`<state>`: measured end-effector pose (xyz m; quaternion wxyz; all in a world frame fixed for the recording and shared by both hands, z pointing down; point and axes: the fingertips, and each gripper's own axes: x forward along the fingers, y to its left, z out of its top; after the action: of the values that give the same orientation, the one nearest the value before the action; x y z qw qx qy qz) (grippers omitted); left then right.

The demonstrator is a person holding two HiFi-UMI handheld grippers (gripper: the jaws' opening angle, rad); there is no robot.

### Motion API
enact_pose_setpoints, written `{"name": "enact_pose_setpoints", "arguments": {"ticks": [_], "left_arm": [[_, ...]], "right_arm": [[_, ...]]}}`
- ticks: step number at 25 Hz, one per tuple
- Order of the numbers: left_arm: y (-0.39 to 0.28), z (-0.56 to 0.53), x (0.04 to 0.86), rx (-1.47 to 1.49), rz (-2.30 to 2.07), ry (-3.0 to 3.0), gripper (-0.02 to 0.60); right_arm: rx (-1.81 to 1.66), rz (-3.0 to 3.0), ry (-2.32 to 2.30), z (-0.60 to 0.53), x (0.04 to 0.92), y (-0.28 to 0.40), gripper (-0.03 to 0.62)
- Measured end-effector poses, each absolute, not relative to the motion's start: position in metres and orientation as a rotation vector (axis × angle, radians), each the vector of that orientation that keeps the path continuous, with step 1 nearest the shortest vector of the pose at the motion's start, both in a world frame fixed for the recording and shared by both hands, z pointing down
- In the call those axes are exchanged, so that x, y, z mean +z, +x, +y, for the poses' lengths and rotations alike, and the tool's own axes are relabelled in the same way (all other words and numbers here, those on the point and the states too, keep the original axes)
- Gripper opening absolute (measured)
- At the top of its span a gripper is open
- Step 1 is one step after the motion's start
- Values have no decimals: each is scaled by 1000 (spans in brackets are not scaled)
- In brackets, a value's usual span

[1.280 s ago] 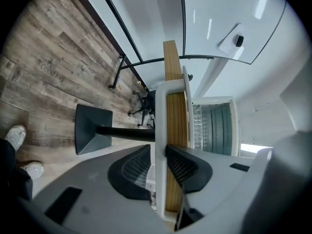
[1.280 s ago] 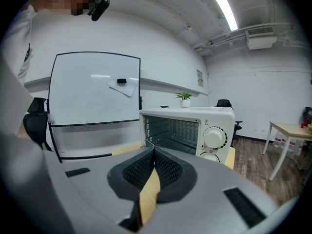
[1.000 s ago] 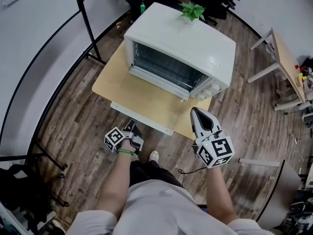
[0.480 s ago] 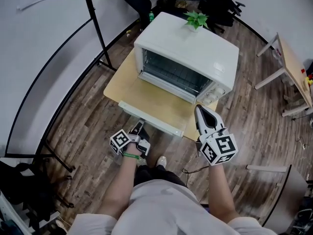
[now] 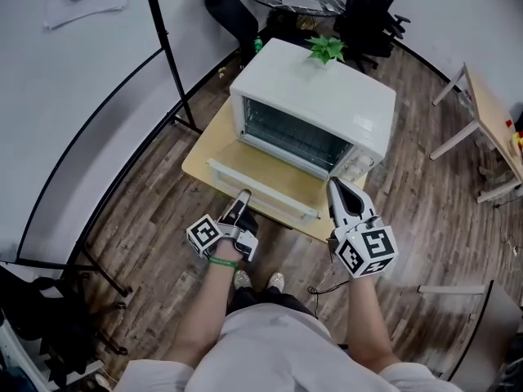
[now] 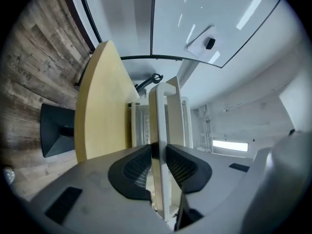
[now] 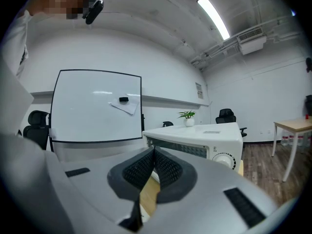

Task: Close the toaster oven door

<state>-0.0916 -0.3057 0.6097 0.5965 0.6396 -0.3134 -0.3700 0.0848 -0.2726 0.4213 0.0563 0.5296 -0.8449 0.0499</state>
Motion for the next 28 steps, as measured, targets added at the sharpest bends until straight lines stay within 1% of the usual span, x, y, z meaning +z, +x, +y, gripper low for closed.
{"name": "enact_pose_setpoints", "arguments": {"ticks": [7, 16, 28], "left_arm": [[-81, -332, 561, -926, -688, 1517, 98], [-64, -367, 521, -959, -665, 1530, 98], [-45, -413, 496, -950, -702, 1539, 97]], "right_arm": [[119, -2566, 1654, -270, 407, 95, 0], [93, -2544, 1725, -265, 395, 115, 0], [75, -2500, 1810, -260, 387, 141, 0]]}}
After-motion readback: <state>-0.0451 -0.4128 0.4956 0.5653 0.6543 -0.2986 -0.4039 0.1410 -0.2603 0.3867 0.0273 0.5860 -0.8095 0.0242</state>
